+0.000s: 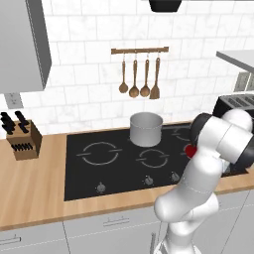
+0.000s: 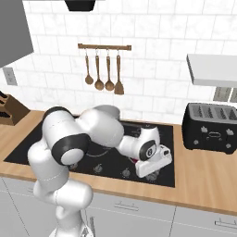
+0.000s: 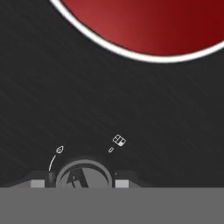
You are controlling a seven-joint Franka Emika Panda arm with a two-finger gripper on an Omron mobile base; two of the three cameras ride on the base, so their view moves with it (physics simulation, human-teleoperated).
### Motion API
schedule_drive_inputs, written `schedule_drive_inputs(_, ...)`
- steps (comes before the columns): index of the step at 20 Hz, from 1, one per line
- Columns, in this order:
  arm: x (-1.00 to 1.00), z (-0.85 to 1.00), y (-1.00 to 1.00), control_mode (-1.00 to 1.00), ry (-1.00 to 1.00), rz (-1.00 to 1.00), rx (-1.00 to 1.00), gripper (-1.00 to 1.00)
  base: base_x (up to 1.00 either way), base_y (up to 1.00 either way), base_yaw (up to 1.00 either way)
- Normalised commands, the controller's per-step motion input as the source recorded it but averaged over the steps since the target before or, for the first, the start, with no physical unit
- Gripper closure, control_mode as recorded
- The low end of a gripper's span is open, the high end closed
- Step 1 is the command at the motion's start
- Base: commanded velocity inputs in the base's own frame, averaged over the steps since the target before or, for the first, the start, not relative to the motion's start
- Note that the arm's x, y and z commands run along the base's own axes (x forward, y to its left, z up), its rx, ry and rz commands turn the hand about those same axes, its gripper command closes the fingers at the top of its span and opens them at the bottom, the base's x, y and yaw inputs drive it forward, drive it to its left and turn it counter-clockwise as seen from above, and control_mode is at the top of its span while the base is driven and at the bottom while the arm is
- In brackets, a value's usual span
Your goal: Turn off the front right burner of the stove.
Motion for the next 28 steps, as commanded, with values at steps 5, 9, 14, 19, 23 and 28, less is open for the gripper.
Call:
schedule_drive_inputs(5, 0.00, -0.01, -0.29, -1.00, 0.12, -0.29, 0.14, 1.00, 0.00, 0.00, 0.00)
schedule_drive_inputs(9, 0.00, -0.07, -0.24, -1.00, 0.12, -0.40, 0.19, 1.00, 0.00, 0.00, 0.00)
schedule_drive_inputs(14, 0.00, -0.14, -0.13, -1.00, 0.04, -0.52, 0.19, 1.00, 0.00, 0.00, 0.00)
schedule_drive_inputs(19, 0.00, -0.21, -0.08, -1.00, 0.00, -0.66, 0.19, 1.00, 0.00, 0.00, 0.00)
schedule_drive_inputs(23, -0.07, -0.26, -0.13, -1.00, 0.00, -0.75, 0.19, 1.00, 0.00, 0.00, 0.00)
schedule_drive_inputs(28, -0.04, -0.14, -0.03, -1.00, 0.00, -0.29, 0.02, 1.00, 0.00, 0.00, 0.00)
